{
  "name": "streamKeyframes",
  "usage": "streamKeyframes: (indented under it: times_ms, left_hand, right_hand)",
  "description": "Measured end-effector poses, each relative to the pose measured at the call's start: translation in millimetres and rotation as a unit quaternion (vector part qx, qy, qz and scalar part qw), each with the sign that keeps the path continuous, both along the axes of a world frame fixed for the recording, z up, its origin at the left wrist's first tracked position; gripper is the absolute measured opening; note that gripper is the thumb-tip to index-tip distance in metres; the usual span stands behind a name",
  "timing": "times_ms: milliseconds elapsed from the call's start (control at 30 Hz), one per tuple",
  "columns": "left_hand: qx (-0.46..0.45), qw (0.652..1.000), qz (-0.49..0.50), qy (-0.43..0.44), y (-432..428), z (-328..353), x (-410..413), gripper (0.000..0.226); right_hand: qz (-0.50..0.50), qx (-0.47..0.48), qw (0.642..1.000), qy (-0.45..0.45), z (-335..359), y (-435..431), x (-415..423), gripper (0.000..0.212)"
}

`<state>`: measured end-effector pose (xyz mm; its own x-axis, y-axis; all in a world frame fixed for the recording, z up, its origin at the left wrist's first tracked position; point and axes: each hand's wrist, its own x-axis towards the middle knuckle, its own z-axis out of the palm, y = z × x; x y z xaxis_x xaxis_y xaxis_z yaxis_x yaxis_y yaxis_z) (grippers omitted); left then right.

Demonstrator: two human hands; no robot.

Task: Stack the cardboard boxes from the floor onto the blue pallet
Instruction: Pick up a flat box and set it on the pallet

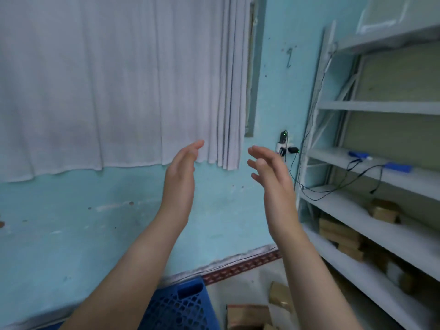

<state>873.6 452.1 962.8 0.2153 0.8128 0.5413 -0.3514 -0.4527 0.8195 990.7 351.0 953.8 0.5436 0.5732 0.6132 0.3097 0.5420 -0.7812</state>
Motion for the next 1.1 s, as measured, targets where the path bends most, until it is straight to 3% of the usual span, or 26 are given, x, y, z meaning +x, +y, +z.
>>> streamKeyframes:
  times_ms: [167,300,633,933,1100]
  left_hand:
    - [0.026,0.997,-0.07,-0.007,-50,36,45,0.027]
    - [0.024,0.996,-0.088,-0.021,-87,40,98,0.032]
    - [-0.04,0.994,-0.1,-0.004,-161,-9,250,0.032]
    - [-0.065,0.993,-0.095,0.029,-143,-49,316,0.035]
    - [-0.122,0.986,-0.095,0.057,-100,-107,346,0.03]
  right_hand:
    - [-0.038,0.002,0.999,-0.02,30,-67,46,0.024]
    - [-0.044,0.004,0.998,-0.037,39,-102,95,0.032]
    - [-0.019,-0.048,0.998,-0.039,4,-169,249,0.033]
    - [-0.027,-0.056,0.998,-0.016,-49,-145,319,0.029]
    - [-0.054,-0.112,0.992,0.012,-110,-118,362,0.029]
